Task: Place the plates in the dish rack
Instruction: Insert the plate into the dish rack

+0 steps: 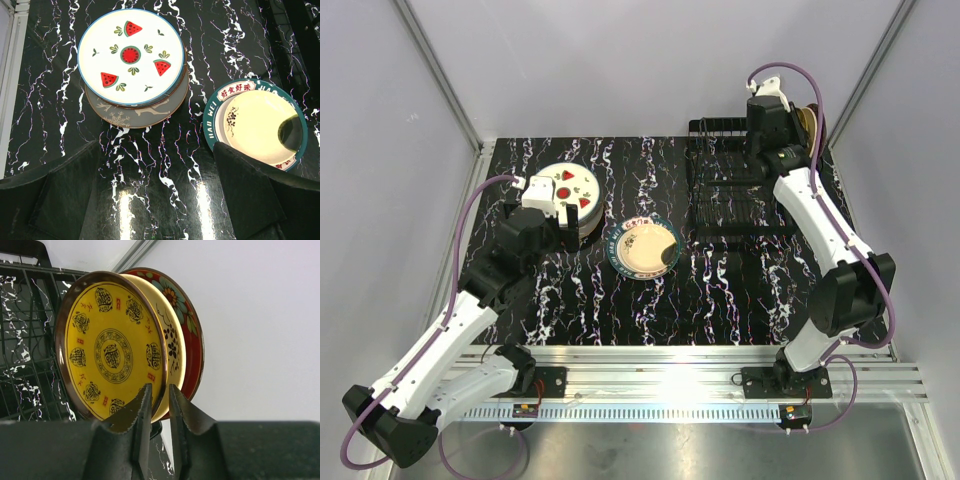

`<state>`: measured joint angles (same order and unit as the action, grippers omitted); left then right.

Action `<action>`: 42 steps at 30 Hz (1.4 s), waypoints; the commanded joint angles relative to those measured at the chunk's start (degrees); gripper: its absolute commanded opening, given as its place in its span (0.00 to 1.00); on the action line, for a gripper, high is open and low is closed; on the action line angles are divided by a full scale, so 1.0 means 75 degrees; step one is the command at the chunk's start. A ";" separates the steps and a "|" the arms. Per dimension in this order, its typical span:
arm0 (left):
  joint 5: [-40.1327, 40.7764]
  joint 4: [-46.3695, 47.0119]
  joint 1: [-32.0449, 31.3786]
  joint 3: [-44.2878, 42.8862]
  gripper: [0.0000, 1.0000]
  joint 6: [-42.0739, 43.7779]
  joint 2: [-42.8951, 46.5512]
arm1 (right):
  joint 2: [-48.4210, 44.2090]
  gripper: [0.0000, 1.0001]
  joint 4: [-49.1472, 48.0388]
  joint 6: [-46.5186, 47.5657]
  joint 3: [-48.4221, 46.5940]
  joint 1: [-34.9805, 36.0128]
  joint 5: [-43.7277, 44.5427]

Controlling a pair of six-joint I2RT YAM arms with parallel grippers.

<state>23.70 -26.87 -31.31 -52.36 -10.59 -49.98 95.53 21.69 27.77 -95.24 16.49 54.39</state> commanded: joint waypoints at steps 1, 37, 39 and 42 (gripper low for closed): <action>-0.0102 0.0302 -0.0032 -0.0167 0.99 -0.0041 0.0078 | -0.0127 0.27 -0.0010 -0.0093 -0.0379 0.0004 -0.0033; 0.0039 0.0302 -0.0032 -0.0167 0.99 -0.0006 -0.0028 | 0.0493 0.14 0.2241 -0.2695 -0.1656 0.0344 -0.2308; 0.0027 0.0290 -0.0032 -0.0167 0.99 -0.0006 0.0007 | 0.0692 0.14 0.2170 -0.2636 -0.1703 0.0321 -0.2260; 0.0039 0.0290 -0.0032 -0.0167 0.99 -0.0006 0.0031 | 0.0950 0.14 0.2182 -0.2624 -0.1750 0.0227 -0.2272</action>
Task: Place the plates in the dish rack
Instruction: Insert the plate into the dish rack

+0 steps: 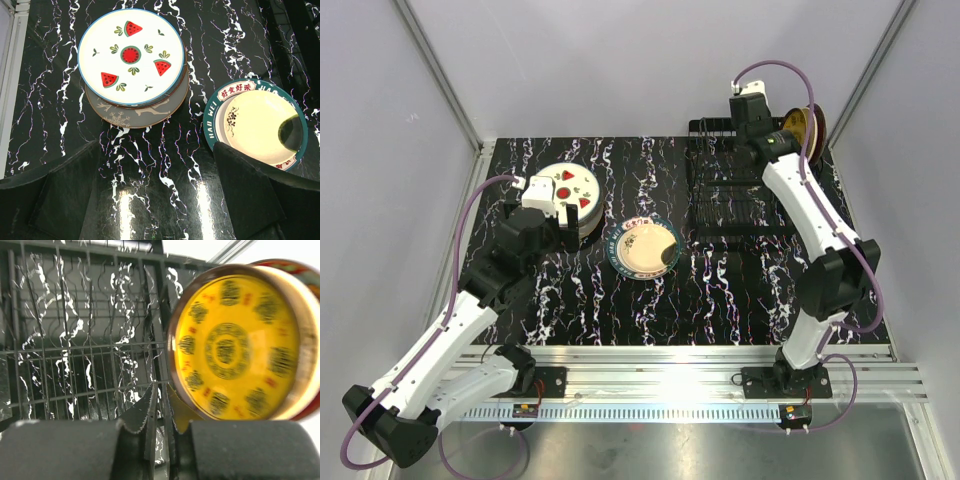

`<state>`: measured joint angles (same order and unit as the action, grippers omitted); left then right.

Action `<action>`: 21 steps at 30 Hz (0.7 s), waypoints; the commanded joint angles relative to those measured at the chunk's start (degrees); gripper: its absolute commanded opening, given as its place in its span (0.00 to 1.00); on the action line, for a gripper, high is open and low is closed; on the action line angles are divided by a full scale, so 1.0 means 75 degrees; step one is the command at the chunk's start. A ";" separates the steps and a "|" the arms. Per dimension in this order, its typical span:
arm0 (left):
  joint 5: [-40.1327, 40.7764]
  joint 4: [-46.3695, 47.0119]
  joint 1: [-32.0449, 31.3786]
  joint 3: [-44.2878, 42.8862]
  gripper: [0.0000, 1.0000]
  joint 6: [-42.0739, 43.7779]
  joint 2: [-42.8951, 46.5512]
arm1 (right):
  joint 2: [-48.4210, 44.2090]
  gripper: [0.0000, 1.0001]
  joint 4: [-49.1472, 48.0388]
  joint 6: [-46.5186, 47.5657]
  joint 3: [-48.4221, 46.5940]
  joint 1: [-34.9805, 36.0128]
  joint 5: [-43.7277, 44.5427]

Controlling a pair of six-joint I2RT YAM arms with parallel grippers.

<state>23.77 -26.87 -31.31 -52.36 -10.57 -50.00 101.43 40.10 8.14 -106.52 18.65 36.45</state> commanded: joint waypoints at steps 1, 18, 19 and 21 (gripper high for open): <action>0.0018 0.0290 -0.0032 -0.0179 0.99 -0.0009 0.0045 | 0.0199 0.13 -0.0272 -0.0019 -0.0235 -0.0120 0.0109; -0.0040 0.0302 -0.0044 -0.0179 0.99 -0.0021 0.0104 | 0.0586 0.13 -0.0729 0.0121 0.0386 -0.0729 0.0074; -0.0040 0.0302 -0.0044 -0.0167 0.99 -0.0021 0.0104 | 0.0597 0.13 -0.0741 0.0121 0.0398 -0.0741 0.0039; -0.0052 0.0302 -0.0044 -0.0167 0.99 -0.0021 0.0116 | 0.0633 0.13 -0.0776 0.0133 0.0456 -0.0776 0.0004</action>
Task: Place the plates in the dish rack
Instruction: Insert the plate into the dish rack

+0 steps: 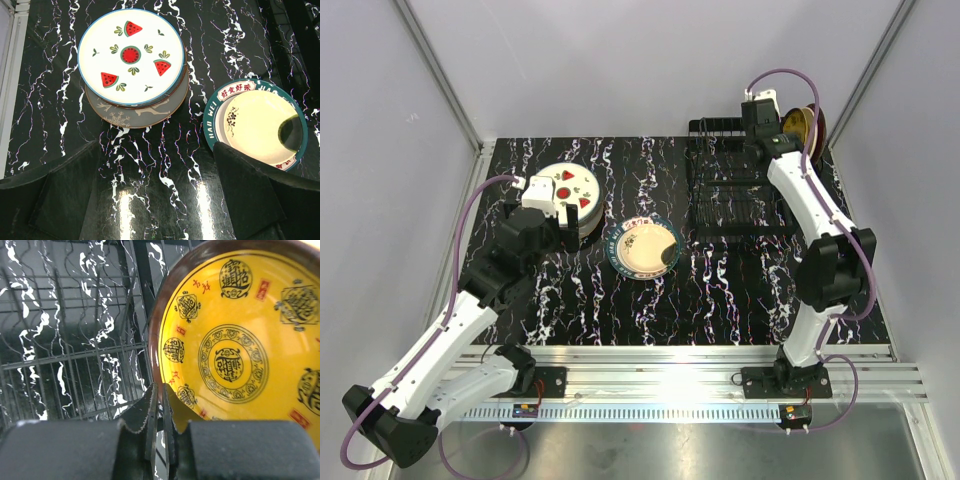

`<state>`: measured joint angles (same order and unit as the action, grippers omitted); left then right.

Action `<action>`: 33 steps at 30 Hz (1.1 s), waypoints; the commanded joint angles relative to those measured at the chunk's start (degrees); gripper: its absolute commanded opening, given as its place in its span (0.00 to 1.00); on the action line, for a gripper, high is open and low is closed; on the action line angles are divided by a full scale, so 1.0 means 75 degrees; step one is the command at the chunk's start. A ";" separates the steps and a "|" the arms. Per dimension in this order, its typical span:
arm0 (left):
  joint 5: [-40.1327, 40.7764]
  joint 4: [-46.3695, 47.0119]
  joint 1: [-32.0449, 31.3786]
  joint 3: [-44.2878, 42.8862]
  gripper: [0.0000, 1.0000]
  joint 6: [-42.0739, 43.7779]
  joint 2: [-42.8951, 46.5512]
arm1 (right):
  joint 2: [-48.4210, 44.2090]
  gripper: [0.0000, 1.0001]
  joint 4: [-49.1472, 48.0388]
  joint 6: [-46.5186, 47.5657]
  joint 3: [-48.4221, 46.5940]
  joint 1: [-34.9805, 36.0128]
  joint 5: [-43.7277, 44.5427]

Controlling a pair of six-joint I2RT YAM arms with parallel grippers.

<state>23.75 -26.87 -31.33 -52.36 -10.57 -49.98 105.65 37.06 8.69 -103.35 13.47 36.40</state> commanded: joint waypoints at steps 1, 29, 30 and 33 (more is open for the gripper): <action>-0.0049 0.0313 -0.0041 -0.0167 0.99 -0.0021 0.0101 | 0.0082 0.13 -0.0406 0.0084 0.0057 -0.0132 0.0010; -0.0037 0.0302 -0.0088 -0.0167 0.99 -0.0021 0.0160 | 0.0422 0.12 -0.0547 0.0388 0.0233 -0.0261 0.0361; -0.0037 0.0302 -0.0088 -0.0167 0.99 -0.0021 0.0171 | 0.0422 0.12 -0.0535 0.0400 0.0245 -0.0261 0.0384; -0.0037 0.0302 -0.0088 -0.0179 0.99 -0.0021 0.0171 | 0.0422 0.12 -0.0441 0.0447 0.0233 -0.0261 0.0373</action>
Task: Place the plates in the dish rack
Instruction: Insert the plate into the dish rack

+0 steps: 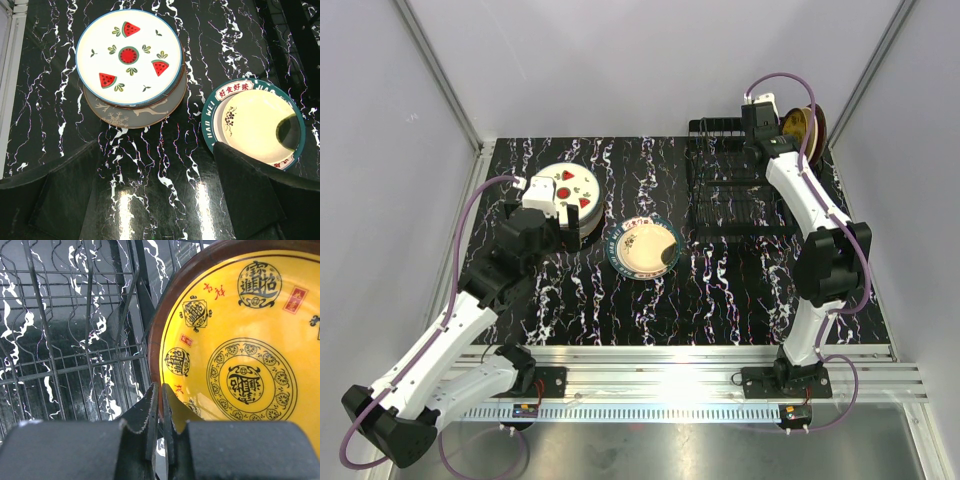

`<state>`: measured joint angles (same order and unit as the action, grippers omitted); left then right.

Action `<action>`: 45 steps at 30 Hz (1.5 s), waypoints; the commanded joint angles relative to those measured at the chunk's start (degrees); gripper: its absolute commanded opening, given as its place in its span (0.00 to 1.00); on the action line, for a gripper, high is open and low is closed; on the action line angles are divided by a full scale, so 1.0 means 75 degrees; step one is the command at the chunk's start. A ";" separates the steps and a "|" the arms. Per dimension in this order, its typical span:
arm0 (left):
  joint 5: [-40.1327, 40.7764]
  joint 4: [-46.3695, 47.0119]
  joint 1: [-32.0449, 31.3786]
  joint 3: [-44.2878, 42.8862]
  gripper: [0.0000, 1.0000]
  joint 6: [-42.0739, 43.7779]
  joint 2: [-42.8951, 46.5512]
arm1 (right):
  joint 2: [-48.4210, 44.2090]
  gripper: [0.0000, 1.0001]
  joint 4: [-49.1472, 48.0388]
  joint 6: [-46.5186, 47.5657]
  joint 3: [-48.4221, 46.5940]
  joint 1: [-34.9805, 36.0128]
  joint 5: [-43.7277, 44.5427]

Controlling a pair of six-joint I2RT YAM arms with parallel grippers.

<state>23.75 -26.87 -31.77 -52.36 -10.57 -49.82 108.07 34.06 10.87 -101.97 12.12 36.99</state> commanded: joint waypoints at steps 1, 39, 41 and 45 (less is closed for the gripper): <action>-0.0037 0.0302 -0.0030 -0.0179 0.99 -0.0021 0.0162 | 0.0098 0.12 -0.0019 0.0190 0.0050 -0.0092 0.0306; 0.0033 0.0314 -0.0053 -0.0167 0.99 0.0015 0.0327 | 0.0637 0.36 0.1364 0.0132 -0.1250 -0.0057 0.0247; 0.0033 0.0325 -0.0053 -0.0179 0.99 0.0015 0.0327 | 0.0661 0.38 0.1388 0.0121 -0.1379 -0.0046 0.0400; 0.0068 0.0314 -0.0053 -0.0167 0.99 0.0015 0.0362 | 0.0696 0.42 0.1505 -0.0054 -0.1742 -0.0046 0.0330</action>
<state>23.77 -26.87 -31.94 -52.36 -10.55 -48.34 113.16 43.83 11.86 -110.85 12.21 38.06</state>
